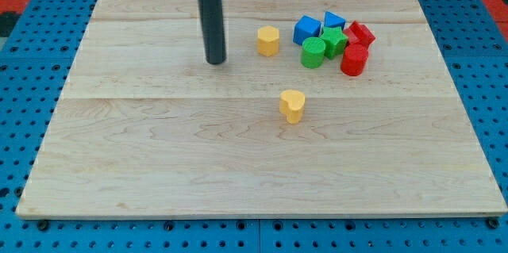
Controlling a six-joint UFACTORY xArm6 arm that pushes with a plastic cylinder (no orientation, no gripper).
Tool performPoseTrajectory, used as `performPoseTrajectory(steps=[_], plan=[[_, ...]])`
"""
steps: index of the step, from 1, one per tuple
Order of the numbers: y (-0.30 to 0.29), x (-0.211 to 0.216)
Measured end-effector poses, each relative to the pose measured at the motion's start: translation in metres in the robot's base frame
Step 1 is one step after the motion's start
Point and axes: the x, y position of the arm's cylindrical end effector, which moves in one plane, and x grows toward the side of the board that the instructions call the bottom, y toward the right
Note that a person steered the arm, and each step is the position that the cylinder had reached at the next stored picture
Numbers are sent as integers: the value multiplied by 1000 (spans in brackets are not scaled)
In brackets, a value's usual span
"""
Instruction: Move the heart towards the group of blocks
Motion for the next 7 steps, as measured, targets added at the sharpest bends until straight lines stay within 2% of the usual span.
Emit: performPoseTrajectory(steps=[1,2,3,4,5,7], plan=[[28,-34],[103,-29],[63,6],[23,97],[47,189],[105,129]])
